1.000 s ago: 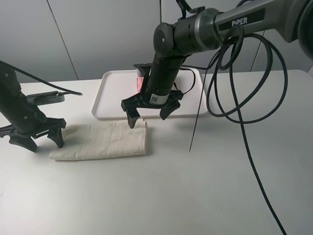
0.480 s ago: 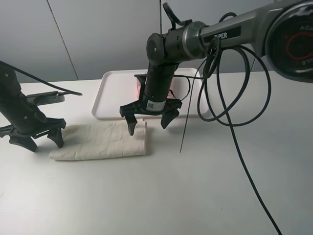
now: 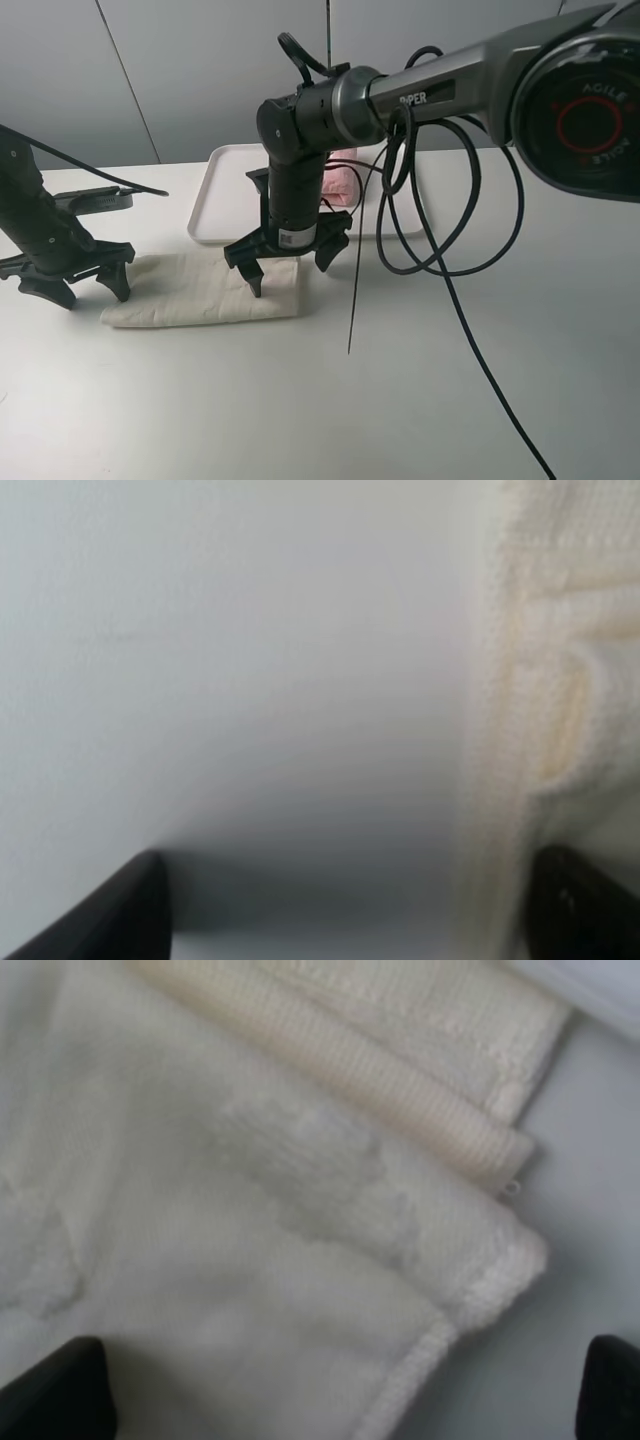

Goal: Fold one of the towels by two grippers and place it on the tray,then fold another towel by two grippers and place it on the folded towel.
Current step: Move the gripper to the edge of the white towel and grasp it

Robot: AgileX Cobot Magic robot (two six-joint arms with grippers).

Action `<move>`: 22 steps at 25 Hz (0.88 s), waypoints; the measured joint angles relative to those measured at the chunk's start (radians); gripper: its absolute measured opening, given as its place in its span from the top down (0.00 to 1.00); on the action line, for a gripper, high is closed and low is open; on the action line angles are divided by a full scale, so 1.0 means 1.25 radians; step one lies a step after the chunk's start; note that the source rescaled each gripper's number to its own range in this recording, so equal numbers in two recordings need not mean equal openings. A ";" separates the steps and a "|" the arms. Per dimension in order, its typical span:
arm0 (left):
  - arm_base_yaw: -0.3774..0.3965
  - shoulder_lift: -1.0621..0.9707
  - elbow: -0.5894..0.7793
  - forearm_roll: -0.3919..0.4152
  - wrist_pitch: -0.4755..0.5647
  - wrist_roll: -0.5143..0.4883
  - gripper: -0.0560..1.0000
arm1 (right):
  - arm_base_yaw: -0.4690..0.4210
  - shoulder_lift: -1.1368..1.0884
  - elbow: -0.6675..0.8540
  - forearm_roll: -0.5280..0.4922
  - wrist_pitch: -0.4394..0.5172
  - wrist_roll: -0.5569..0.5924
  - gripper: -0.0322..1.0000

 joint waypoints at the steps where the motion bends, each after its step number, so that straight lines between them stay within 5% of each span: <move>1: 0.000 0.000 0.000 0.000 0.000 0.000 0.08 | 0.000 0.002 0.000 0.000 -0.004 0.002 0.00; 12: 0.000 0.000 0.000 0.001 0.000 0.001 0.08 | 0.025 0.018 -0.004 -0.001 -0.029 0.002 0.02; 22: 0.000 0.000 0.000 0.001 0.000 0.001 0.11 | 0.028 0.036 -0.015 0.003 -0.036 0.002 0.51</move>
